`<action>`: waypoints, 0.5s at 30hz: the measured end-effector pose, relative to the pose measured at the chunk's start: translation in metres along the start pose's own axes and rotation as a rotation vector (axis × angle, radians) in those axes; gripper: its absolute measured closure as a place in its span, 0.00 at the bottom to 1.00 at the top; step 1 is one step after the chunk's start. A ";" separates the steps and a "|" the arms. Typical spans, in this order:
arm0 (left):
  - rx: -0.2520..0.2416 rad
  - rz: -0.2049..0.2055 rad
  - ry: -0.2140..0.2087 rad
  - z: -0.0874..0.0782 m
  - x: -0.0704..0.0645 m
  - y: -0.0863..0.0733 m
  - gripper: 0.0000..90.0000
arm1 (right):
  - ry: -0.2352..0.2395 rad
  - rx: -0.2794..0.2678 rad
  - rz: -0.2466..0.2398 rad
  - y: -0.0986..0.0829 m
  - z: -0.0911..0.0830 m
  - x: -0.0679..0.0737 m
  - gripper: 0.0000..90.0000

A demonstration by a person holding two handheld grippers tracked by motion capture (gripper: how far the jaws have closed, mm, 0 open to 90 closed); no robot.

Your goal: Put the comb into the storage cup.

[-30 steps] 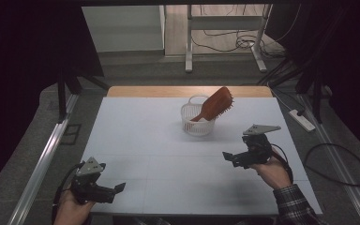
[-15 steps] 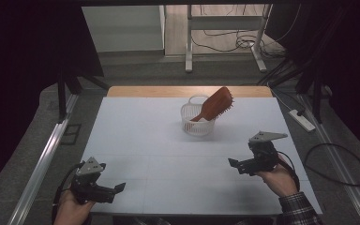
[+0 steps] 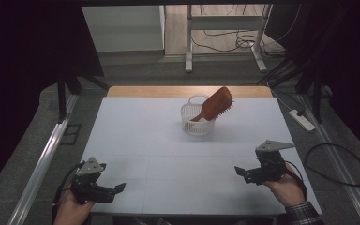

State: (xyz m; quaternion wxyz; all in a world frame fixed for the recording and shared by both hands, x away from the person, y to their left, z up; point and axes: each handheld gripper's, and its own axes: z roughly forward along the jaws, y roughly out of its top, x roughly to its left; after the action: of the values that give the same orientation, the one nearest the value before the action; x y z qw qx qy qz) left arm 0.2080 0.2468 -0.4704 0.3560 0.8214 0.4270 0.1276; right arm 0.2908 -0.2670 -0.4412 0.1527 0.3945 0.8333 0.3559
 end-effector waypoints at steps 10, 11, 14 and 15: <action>0.001 0.003 -0.001 0.000 0.000 0.000 0.00 | -0.048 0.033 0.007 -0.019 -0.013 -0.004 0.00; 0.001 0.003 -0.001 0.000 0.000 0.000 0.00 | -0.050 0.035 0.008 -0.020 -0.014 -0.004 0.00; 0.002 0.004 -0.001 0.000 0.000 0.000 0.00 | -0.052 0.037 0.012 -0.023 -0.016 -0.004 0.00; 0.002 0.004 -0.001 0.000 0.000 0.000 0.00 | -0.056 0.037 0.012 -0.024 -0.017 -0.004 0.00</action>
State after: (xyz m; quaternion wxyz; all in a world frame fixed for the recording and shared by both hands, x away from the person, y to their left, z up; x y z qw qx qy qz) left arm 0.2080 0.2462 -0.4705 0.3552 0.8226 0.4254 0.1274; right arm 0.2706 -0.2886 -0.4466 0.1664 0.4121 0.8328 0.3300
